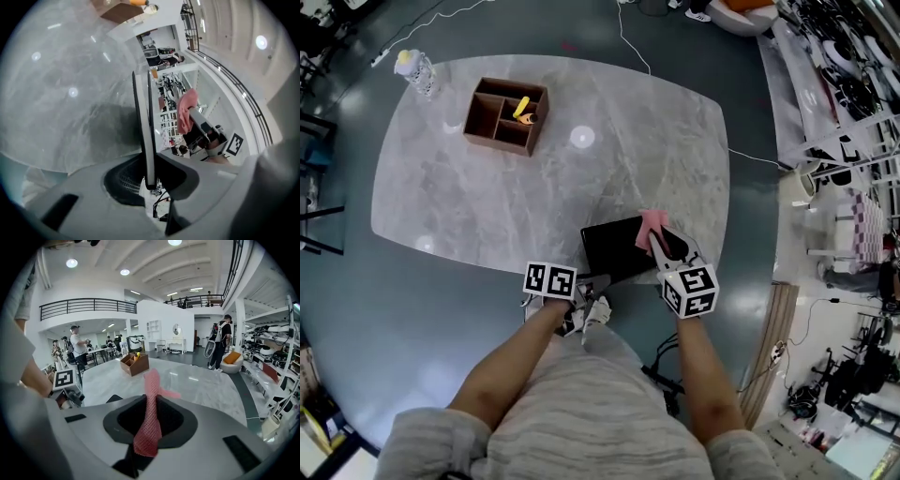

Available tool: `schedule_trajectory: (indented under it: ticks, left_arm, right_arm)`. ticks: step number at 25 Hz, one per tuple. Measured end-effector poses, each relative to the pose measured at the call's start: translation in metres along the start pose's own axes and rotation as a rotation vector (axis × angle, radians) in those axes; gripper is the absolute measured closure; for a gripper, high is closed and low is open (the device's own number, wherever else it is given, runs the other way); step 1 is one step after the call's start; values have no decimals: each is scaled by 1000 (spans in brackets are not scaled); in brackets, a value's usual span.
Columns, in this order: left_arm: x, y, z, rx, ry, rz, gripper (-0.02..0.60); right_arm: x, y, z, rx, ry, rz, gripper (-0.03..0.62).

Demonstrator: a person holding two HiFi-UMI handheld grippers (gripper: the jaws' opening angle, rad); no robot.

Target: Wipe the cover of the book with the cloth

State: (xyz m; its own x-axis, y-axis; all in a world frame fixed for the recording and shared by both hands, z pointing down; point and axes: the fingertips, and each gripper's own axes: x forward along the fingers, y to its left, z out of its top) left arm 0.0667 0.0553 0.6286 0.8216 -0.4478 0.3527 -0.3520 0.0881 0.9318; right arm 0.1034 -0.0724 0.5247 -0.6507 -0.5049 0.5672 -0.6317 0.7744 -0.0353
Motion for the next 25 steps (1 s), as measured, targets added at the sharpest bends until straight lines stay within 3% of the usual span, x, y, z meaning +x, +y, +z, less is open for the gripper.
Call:
schedule_trajectory:
  ticks: [7,18,22,25]
  left_arm:
    - [-43,-21,53,295,205,137,505]
    - [-101,-53,130,945,589,327,506]
    - [-113,-62,138,1192,724,330,506]
    - [-123,-55,129,1327,836,307,506]
  right_arm:
    - [4,-4,43,47,-63,-8,537]
    - [17,-3,107,19,-131,-27,537]
    - [21,4,130,-6,-122,48,537]
    - [23,22,141,-51,-89,146,537]
